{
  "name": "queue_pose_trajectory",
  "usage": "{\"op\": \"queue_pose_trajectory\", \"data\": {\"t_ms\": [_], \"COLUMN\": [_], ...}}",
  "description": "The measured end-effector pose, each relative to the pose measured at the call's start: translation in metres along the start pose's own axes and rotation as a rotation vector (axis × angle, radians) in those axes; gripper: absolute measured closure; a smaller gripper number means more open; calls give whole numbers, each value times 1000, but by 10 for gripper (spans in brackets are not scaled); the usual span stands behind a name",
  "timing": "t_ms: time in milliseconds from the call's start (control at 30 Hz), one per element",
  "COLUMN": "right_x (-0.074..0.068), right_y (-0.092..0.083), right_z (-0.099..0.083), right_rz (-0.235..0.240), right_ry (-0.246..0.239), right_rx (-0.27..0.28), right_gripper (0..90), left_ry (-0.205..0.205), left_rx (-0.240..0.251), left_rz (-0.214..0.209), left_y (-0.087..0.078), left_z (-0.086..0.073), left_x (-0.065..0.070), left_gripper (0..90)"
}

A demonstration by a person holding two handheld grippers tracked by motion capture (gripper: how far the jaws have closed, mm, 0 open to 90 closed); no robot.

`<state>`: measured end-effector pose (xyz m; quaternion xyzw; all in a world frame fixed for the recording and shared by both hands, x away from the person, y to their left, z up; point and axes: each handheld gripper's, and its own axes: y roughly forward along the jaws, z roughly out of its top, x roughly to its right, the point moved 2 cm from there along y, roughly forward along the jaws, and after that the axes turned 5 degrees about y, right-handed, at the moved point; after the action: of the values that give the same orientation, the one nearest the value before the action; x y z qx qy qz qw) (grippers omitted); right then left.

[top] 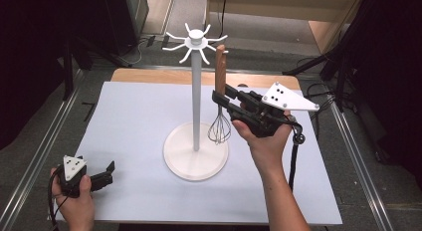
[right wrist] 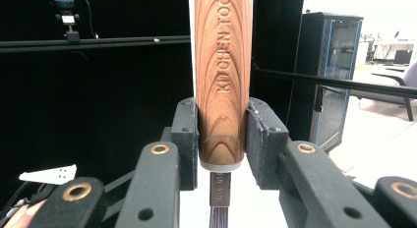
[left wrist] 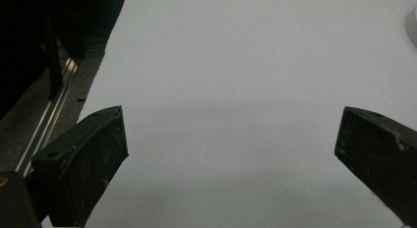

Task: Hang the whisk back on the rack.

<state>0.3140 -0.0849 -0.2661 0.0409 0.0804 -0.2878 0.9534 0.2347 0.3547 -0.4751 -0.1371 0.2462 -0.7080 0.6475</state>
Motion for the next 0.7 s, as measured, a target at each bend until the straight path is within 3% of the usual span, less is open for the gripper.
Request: {"op": "queue_pose_trajectory", "data": {"t_ms": [333, 533, 700], "right_x": [2, 0, 3], "right_y": [2, 1, -3], "right_z": [1, -1, -6], "right_rz": [-9, 19, -26], "right_ry": [5, 26, 3], "right_rx": [-22, -65, -82], "right_gripper": [679, 525, 387], "left_ry": [0, 2, 0], "left_rx": [0, 0, 1], "left_rz": [1, 1, 0], "left_y": [0, 0, 0], "left_z": [0, 0, 0], "left_x": [0, 0, 0], "left_gripper": [3, 3, 3]}}
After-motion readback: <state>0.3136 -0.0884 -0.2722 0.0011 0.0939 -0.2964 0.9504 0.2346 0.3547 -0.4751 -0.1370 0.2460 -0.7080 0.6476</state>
